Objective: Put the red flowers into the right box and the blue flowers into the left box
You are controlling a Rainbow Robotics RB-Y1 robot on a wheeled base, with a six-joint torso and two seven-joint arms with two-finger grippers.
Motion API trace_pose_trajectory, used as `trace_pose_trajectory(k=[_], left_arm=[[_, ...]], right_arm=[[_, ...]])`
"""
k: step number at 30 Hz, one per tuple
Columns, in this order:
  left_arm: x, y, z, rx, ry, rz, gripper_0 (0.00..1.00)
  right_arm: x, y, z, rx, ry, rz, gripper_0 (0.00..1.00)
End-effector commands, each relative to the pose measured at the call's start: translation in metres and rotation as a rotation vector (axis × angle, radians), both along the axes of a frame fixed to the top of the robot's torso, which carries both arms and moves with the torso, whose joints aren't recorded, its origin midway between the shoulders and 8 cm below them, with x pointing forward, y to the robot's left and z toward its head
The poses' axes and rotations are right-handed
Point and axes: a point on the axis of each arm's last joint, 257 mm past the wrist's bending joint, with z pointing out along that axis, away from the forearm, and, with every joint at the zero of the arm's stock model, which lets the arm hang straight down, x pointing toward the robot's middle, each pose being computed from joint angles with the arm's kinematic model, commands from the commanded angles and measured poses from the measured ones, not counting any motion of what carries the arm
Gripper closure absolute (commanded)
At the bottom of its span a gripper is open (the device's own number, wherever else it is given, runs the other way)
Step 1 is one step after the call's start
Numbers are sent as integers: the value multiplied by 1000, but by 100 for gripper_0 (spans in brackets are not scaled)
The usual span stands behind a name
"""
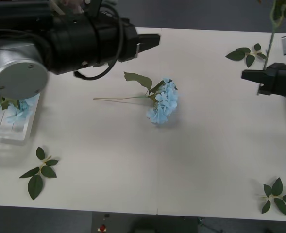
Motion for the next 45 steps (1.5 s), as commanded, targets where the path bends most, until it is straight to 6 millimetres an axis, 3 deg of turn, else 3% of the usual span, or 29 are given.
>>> trace_pose_trajectory(k=[1,2,6,9,14,19,28,35,36,40,41,42,44,45], left_arm=[[-2,49,-40,297,-50,-7,0],[1,67,-60,412,-47,-18,0],[14,105,-110,645,-41,-70,0],[26,116,-146,748,-43,-107,0],[49,103,-188,860,-64,-155,0],[67,73,-207,914,-88,-179,0],[85,15,-224,977,-121,-221,0],[86,-22,-255,964,-122,-241,0],[87,-24,-258,967,-127,-241,0],[93,-25,-269,1008,-153,-233,0],[93,-25,-269,1008,-153,-233,0],[98,-26,-270,1027,-179,-226,0],[101,-24,-274,1031,-177,-217,3],[102,-24,-274,1025,-180,-213,20]], right_arm=[[-3,-85,5,-141,81,-103,100],[-8,-120,-2,-211,117,-151,100],[-21,-195,-9,-325,191,-273,100],[-28,-241,-16,-377,226,-371,100],[-41,-313,-39,-447,264,-551,100],[-51,-367,-64,-518,261,-707,100],[-61,-411,-94,-524,248,-883,100],[-66,-431,-107,-532,234,-962,100],[-66,-431,-106,-536,228,-965,93],[-67,-438,-104,-588,222,-959,47],[-67,-438,-104,-588,222,-959,47],[-69,-440,-103,-616,226,-947,40],[-66,-435,-100,-614,237,-925,35],[-64,-431,-97,-606,243,-910,34]])
